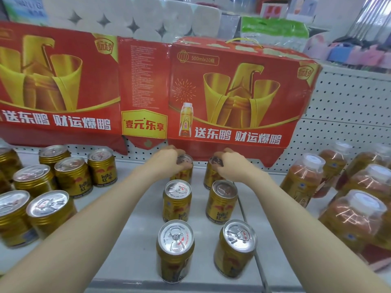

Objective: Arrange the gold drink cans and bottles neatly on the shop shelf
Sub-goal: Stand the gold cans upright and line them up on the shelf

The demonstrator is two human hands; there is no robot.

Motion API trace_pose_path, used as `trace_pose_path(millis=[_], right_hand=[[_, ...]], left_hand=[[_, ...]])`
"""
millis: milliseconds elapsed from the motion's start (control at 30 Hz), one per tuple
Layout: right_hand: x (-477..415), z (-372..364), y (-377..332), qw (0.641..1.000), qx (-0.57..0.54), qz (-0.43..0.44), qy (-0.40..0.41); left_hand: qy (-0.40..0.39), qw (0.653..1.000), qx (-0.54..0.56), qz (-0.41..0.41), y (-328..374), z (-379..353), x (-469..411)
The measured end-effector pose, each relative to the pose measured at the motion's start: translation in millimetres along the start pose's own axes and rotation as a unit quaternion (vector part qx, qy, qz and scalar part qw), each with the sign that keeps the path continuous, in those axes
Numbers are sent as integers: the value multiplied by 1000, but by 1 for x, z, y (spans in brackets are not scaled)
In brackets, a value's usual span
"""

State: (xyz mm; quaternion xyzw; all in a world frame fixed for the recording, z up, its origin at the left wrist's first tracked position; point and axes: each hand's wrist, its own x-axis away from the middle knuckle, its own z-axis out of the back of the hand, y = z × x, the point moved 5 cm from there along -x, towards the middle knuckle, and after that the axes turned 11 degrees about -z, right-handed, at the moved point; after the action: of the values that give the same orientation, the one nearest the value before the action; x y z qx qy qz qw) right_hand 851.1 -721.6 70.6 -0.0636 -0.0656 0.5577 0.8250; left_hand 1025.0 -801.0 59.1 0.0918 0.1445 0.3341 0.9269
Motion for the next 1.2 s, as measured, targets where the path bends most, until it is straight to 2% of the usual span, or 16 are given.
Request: trace_pose_path(millis=[300, 467, 667, 833, 967, 1200], right_hand=[[5, 1, -2, 998, 56, 7, 2], [27, 17, -16, 993, 97, 17, 68], [82, 34, -59, 986, 97, 33, 129], [133, 18, -128, 981, 57, 74, 170], [158, -13, -191, 980, 29, 114, 159], [176, -66, -286, 983, -59, 156, 73]], left_hand=[[6, 999, -33, -19, 1, 5, 6], [44, 992, -100, -56, -8, 28, 29], [77, 985, -121, -101, -20, 63, 86], [104, 980, -128, -110, -52, 94, 155], [88, 984, -134, -82, -97, 107, 214], [40, 988, -142, -38, -152, 111, 285]])
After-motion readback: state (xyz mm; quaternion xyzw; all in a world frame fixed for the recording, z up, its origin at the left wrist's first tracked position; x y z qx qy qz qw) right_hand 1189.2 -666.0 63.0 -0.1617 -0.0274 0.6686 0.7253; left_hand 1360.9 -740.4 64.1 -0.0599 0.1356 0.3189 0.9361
